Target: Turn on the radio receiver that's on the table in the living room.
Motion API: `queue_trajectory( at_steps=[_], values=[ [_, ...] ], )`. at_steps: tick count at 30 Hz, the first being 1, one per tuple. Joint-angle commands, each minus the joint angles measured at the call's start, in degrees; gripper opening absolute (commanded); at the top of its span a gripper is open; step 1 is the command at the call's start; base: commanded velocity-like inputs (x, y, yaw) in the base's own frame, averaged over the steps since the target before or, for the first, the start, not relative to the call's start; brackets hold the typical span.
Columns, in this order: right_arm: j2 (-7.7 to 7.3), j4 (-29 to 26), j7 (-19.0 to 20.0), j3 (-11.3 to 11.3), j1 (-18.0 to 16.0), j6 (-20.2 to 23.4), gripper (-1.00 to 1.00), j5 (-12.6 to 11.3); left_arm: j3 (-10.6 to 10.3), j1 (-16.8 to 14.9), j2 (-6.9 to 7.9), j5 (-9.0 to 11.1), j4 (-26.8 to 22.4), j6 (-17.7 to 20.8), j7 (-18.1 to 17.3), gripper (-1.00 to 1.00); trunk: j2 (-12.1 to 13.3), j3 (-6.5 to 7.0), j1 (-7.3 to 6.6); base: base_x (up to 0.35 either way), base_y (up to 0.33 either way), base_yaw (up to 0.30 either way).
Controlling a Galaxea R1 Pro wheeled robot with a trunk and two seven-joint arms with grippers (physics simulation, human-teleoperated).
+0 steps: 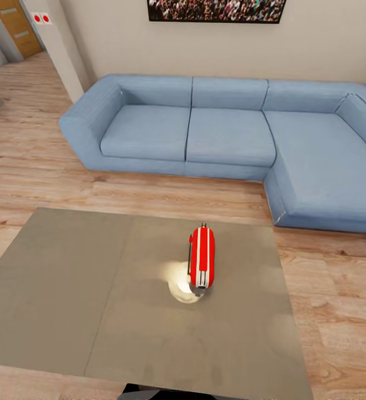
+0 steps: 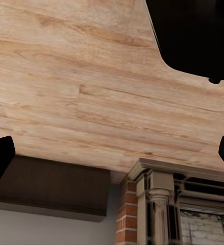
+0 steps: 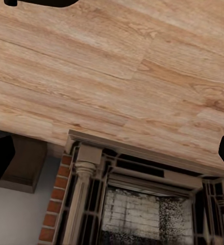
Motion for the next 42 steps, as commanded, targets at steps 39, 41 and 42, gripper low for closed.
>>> queue_trajectory(
  at_steps=[39, 41, 42],
  values=[
    [0.07, 0.0, 0.0, 0.0, 0.0, 0.0, 1.00, 0.2, 0.0, 0.0, 0.01, 0.0, 0.0, 0.0, 0.0, 1.00, 0.0, -3.65, 0.00, 0.000, 0.000, 0.000],
    [0.07, 0.0, 0.0, 0.0, 0.0, 0.0, 1.00, 0.2, 0.0, 0.0, 0.02, 0.0, 0.0, 0.0, 0.0, 1.00, 0.0, -3.83, 0.00, 0.000, 0.000, 0.000],
    [0.07, 0.0, 0.0, 0.0, 0.0, 0.0, 1.00, 0.3, 0.0, 0.0, 0.01, 0.0, 0.0, 0.0, 0.0, 1.00, 0.0, -3.93, 0.00, 0.000, 0.000, 0.000]
  ],
)
